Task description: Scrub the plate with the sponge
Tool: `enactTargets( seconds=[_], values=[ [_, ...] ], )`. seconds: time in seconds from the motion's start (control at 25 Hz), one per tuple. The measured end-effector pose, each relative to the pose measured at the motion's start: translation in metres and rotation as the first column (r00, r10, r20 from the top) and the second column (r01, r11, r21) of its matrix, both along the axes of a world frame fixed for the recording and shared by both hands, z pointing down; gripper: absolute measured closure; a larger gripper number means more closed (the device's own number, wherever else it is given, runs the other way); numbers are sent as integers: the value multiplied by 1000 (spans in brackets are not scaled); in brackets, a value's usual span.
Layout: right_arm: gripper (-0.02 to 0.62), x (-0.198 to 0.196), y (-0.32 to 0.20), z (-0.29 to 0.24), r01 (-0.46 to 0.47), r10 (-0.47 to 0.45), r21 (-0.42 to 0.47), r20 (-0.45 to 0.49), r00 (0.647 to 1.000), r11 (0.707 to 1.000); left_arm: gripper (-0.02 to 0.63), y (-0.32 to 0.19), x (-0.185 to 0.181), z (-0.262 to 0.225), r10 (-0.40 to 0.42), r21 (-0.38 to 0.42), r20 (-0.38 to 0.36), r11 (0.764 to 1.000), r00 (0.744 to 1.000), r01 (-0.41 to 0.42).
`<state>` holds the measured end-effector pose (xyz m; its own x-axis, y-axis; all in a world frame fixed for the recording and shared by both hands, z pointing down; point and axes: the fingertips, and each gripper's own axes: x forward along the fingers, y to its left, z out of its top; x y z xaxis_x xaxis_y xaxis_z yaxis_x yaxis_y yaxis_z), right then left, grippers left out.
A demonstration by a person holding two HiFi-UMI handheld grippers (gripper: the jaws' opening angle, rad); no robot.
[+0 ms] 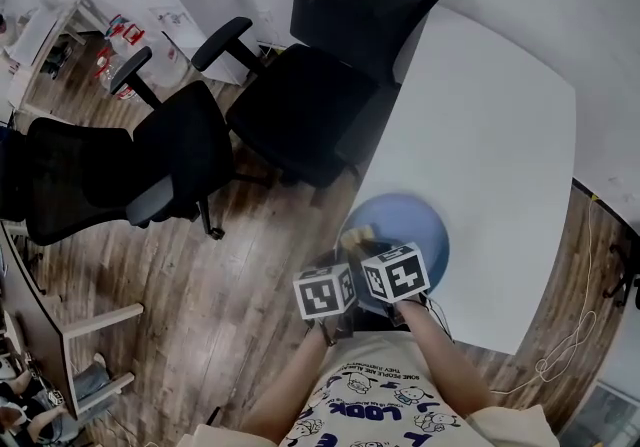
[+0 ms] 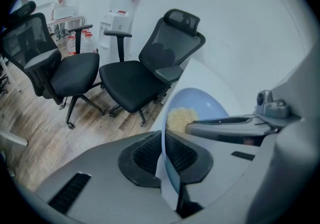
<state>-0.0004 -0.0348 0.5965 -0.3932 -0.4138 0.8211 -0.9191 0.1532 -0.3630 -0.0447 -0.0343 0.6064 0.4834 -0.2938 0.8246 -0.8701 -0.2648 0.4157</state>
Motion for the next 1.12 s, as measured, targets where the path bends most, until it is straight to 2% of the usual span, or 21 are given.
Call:
enactTargets(
  seconds=[0.6, 0.96, 1.12],
  values=[
    [551, -5, 30, 0, 44, -44, -24, -18, 999, 999, 578, 1, -1, 0, -4, 15, 18, 1000, 1000, 4],
    [551, -9, 48, 0, 69, -68, -47, 13, 998, 996, 578, 1, -2, -1, -13, 34, 33, 999, 999, 12],
    [551, -13, 55, 1, 109, -107, -63, 30, 994, 992, 578, 0, -3, -1, -17, 39, 36, 999, 999, 16]
  ],
)
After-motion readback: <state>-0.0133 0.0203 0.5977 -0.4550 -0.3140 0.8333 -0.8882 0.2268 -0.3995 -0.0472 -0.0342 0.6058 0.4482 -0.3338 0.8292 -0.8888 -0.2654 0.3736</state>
